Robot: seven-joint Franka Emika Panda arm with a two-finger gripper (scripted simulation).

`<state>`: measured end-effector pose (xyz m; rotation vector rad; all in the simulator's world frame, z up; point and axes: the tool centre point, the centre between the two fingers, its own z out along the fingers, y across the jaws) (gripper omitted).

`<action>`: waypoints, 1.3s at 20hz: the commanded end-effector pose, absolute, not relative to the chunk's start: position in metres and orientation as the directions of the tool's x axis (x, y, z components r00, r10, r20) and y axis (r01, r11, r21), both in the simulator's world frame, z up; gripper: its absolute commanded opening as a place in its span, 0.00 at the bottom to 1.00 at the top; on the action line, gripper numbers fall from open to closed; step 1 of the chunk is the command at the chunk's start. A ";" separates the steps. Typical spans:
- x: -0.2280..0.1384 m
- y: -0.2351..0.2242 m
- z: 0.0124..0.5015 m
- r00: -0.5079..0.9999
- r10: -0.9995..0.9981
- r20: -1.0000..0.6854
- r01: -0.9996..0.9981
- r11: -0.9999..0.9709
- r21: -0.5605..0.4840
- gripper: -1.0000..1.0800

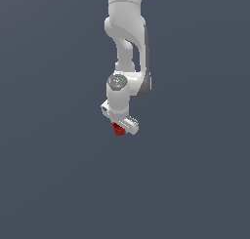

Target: Pick up the object and move it to a goal position.

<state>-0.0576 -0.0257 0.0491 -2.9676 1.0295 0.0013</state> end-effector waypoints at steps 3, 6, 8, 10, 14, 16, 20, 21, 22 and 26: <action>-0.046 -0.031 0.054 0.785 -0.620 0.001 -0.620 -0.785 -0.001 0.00; -0.035 -0.036 0.058 0.785 -0.620 0.001 -0.620 -0.785 -0.001 0.00; -0.026 -0.040 0.061 0.785 -0.620 0.001 -0.620 -0.785 -0.001 0.00; -0.016 -0.044 0.064 0.785 -0.620 0.001 -0.620 -0.785 -0.001 0.00; 0.007 -0.054 0.072 0.785 -0.619 0.001 -0.619 -0.785 0.000 0.00; 0.019 -0.060 0.076 0.785 -0.619 0.001 -0.619 -0.785 0.000 0.00; 0.041 -0.069 0.084 0.785 -0.619 0.001 -0.619 -0.785 0.000 0.00; 0.047 -0.072 0.086 0.785 -0.619 0.001 -0.619 -0.785 0.000 0.00; 0.052 -0.074 0.087 0.785 -0.619 0.001 -0.619 -0.785 0.000 0.00; 0.072 -0.082 0.094 0.785 -0.619 0.000 -0.619 -0.785 0.000 0.00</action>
